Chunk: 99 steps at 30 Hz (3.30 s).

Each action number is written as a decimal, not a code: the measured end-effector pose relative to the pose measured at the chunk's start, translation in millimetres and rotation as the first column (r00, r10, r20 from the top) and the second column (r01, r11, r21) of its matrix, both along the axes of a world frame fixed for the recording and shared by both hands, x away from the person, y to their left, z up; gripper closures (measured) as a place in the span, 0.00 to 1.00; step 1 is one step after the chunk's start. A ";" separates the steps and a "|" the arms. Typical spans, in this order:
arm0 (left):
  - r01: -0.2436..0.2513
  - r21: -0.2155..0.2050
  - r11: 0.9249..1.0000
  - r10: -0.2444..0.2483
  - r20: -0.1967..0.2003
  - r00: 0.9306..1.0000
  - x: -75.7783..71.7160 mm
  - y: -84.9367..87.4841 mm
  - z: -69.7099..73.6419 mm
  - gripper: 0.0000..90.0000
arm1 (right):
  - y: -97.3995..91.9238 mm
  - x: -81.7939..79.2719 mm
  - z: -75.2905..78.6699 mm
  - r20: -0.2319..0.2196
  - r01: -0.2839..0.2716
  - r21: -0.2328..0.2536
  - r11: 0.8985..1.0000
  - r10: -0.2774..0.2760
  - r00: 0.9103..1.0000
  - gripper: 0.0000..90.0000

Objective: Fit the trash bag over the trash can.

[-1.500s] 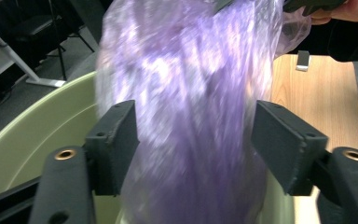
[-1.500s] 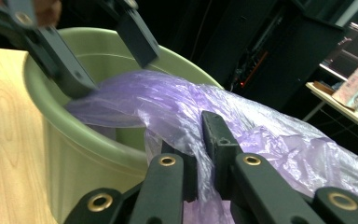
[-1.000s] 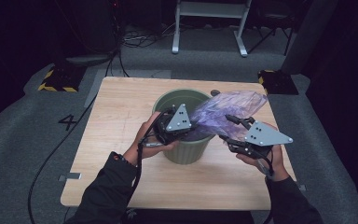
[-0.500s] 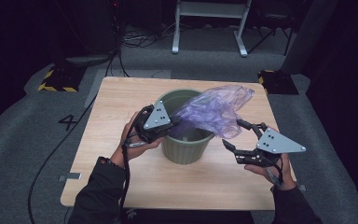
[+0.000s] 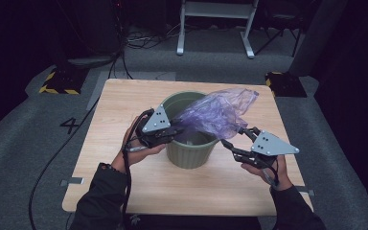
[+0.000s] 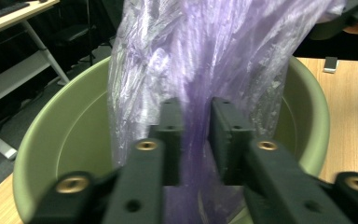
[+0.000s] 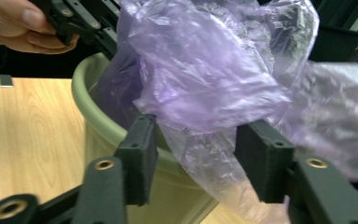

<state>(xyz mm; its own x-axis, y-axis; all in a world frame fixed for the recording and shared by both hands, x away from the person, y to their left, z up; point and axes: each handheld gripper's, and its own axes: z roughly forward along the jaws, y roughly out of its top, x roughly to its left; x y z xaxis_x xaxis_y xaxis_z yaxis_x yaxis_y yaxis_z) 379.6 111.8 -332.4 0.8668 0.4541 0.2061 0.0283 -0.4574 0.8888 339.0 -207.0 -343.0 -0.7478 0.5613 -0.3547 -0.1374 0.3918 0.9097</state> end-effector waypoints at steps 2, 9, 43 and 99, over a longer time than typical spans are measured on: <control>0.010 -0.003 1.000 -0.010 0.005 1.000 -1.9 -1.3 2.1 0.65 | 2.0 0.8 1.3 0.008 -0.001 -0.009 1.000 0.001 1.000 0.66; 0.000 -0.036 0.999 -0.001 -0.029 1.000 -1.2 -13.4 15.1 0.30 | 7.0 -0.3 4.5 0.022 -0.052 -0.043 0.998 0.053 0.998 0.93; 0.062 -0.137 0.989 -0.060 0.021 0.998 -47.7 -1.2 9.4 0.17 | 22.9 -24.8 -26.3 -0.051 -0.181 -0.051 0.982 0.178 0.983 1.00; 0.071 -0.117 0.991 -0.074 -0.021 0.997 -55.5 21.9 -19.8 0.96 | -45.9 -52.5 17.1 0.259 -0.028 0.037 0.999 0.017 0.966 0.37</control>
